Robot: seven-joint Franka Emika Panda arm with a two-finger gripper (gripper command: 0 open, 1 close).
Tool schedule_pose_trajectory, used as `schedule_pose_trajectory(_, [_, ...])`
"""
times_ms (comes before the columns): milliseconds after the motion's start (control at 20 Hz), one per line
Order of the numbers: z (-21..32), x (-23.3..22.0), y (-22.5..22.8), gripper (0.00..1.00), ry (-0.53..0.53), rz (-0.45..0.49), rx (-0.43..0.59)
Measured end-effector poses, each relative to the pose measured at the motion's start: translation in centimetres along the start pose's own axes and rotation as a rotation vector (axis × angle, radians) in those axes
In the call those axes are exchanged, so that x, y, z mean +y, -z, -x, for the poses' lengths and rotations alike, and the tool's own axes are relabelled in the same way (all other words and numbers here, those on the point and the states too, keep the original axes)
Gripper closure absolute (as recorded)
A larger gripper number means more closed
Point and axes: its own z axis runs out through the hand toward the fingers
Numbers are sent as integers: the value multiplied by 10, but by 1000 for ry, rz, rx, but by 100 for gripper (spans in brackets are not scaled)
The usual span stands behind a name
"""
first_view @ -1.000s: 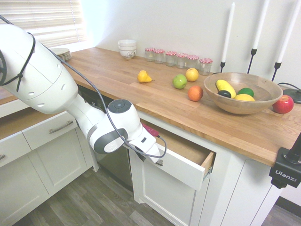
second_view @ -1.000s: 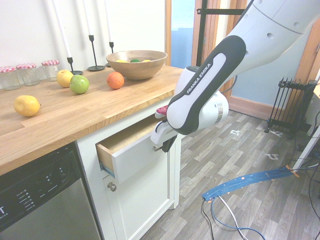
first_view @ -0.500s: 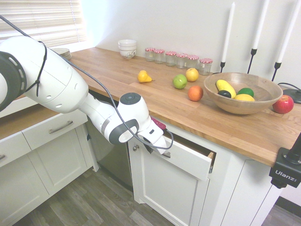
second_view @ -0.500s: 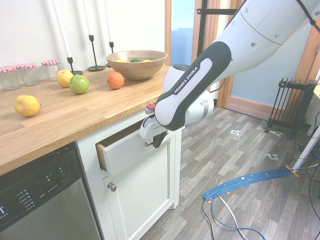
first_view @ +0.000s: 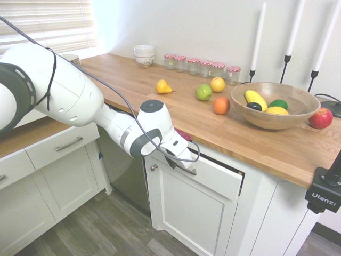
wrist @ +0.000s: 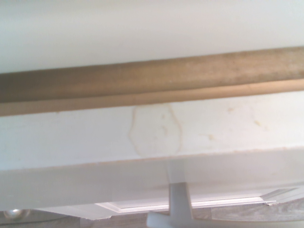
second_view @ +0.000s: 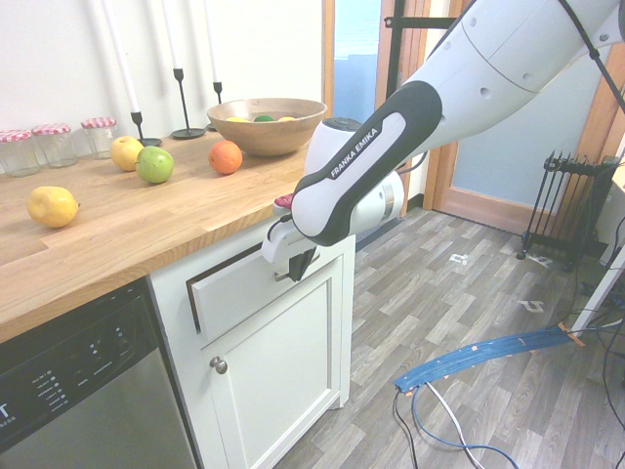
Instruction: Close the drawer
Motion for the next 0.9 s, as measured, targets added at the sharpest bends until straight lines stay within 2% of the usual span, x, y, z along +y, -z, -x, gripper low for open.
schedule_pose_trajectory(900, [-1,-4,0,100,42,-7,-4])
